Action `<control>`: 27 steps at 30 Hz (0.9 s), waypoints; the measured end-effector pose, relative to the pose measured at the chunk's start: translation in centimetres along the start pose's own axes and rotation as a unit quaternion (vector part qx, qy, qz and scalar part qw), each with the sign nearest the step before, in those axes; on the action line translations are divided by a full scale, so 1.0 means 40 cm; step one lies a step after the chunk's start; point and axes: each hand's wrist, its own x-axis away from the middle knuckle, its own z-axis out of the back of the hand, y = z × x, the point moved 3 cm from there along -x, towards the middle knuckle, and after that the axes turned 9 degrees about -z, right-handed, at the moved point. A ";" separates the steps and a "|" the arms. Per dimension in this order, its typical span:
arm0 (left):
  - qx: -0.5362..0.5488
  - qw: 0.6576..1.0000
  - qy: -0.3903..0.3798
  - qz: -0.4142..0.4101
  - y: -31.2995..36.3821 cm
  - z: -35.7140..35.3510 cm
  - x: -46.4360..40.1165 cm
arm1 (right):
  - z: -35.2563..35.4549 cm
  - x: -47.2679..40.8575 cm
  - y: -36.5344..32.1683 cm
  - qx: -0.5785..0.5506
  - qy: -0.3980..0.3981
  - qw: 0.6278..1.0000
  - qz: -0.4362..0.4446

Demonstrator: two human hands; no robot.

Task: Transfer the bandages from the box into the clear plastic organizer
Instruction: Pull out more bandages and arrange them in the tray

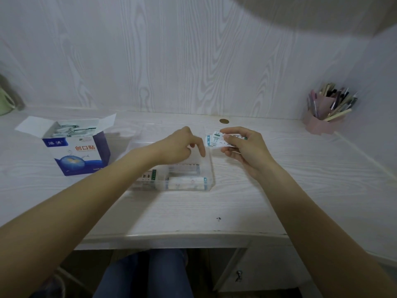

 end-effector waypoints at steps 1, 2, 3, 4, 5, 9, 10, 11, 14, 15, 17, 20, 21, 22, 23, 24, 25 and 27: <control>0.049 0.998 0.044 0.011 -0.003 0.014 0.007 | -0.001 0.000 0.001 0.003 0.000 1.000 0.001; 0.108 0.990 0.084 0.021 -0.004 0.025 0.014 | -0.005 0.001 0.002 0.007 -0.002 1.000 0.003; 0.175 0.978 0.110 0.030 -0.003 0.032 0.020 | -0.009 0.002 0.003 0.010 -0.008 1.000 0.007; 0.232 0.964 0.123 0.034 -0.001 0.035 0.025 | -0.016 0.004 0.003 0.014 -0.017 1.000 0.012; 0.262 0.956 0.127 0.034 0.003 0.037 0.028 | -0.024 0.006 0.004 0.018 -0.026 0.999 0.017; 0.274 0.949 0.157 0.019 0.014 0.040 0.027 | -0.054 0.014 0.002 0.037 -0.037 0.998 0.023; 0.270 0.948 0.170 0.024 0.012 0.043 0.028 | -0.059 0.016 0.000 0.036 -0.043 0.998 0.022; 0.264 0.947 0.181 0.033 0.009 0.046 0.029 | -0.062 0.017 -0.001 0.029 -0.057 0.998 0.019; 0.269 0.940 0.200 0.065 -0.007 0.050 0.035 | -0.063 0.022 -0.002 -0.006 -0.126 0.992 0.006; 0.291 0.933 0.198 0.072 -0.009 0.048 0.039 | -0.062 0.023 -0.001 -0.008 -0.140 0.990 0.002; 0.336 0.919 0.187 0.085 -0.011 0.043 0.047 | -0.062 0.026 -0.001 -0.002 -0.142 0.990 0.001; 0.359 0.910 0.179 0.107 -0.012 0.044 0.055 | -0.067 0.024 0.001 0.012 -0.118 0.993 0.010; 0.360 0.908 0.181 0.114 -0.012 0.046 0.057 | -0.068 0.023 0.002 0.013 -0.111 0.994 0.011; 0.358 0.907 0.184 0.121 -0.013 0.048 0.059 | -0.068 0.023 0.003 0.012 -0.104 0.994 0.009; 0.355 0.907 0.189 0.127 -0.015 0.052 0.062 | -0.067 0.022 0.004 0.010 -0.099 0.995 0.007; 0.351 0.906 0.196 0.133 -0.018 0.056 0.065 | -0.065 0.022 0.003 0.006 -0.093 0.996 0.004; 0.349 0.905 0.202 0.138 -0.021 0.059 0.069 | -0.062 0.022 0.003 0.002 -0.087 0.996 0.001; 0.357 0.898 0.209 0.151 -0.027 0.062 0.077 | -0.055 0.021 0.002 -0.003 -0.074 0.997 -0.002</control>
